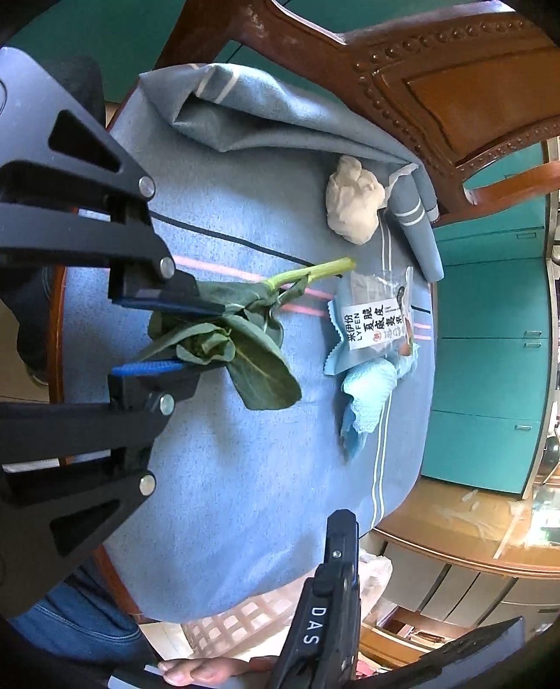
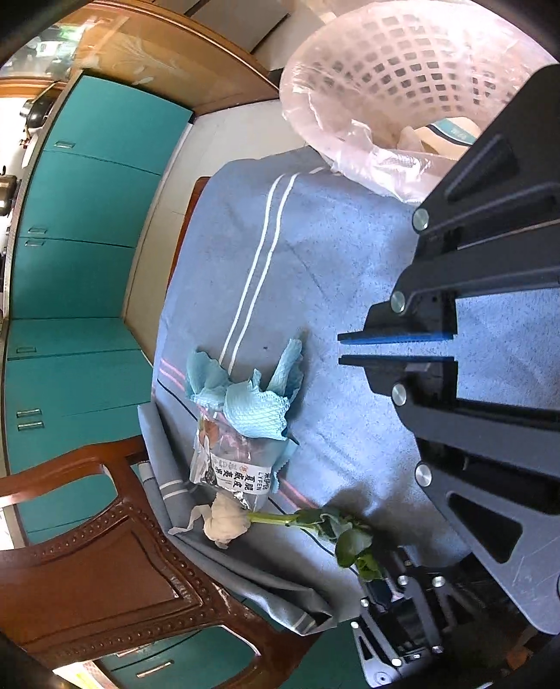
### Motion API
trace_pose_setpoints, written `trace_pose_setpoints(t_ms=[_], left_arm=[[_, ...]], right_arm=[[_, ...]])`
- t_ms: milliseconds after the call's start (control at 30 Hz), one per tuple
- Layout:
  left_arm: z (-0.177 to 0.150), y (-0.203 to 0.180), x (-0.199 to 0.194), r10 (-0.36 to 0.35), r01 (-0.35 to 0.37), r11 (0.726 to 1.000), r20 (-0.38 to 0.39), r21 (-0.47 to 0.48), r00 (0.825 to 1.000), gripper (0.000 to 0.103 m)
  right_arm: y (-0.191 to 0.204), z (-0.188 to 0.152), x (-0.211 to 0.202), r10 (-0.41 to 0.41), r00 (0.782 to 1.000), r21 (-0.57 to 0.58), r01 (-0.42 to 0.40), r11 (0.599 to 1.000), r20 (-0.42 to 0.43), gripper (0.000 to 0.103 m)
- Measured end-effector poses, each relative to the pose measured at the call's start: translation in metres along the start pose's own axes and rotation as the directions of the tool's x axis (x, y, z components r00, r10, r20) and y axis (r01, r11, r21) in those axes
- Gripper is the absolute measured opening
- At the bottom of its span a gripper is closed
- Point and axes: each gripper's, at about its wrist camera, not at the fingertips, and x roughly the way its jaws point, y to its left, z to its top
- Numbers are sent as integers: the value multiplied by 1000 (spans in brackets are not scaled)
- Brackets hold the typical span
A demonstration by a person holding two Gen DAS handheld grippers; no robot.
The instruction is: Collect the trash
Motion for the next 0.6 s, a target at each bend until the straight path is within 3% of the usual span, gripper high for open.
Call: trace_pose_setpoints(t_ms=[67, 167, 400, 600], left_arm=[[-1, 3, -3, 10, -10, 1000, 1, -11, 1000, 20], [-2, 7, -6, 19, -19, 999, 3, -26, 1000, 22], [-5, 10, -11, 31, -31, 999, -2, -36, 1000, 34], [-6, 9, -12, 38, -38, 999, -6, -31, 999, 42]], right_arm=[[1, 0, -1, 6, 1000, 2, -6, 1000, 5, 16], [-1, 2, -8, -4, 999, 16, 3, 1000, 39, 45], [-6, 4, -16, -1, 997, 52, -3, 999, 79, 54], [-6, 4, -16, 2, 997, 57, -6, 998, 79, 54]])
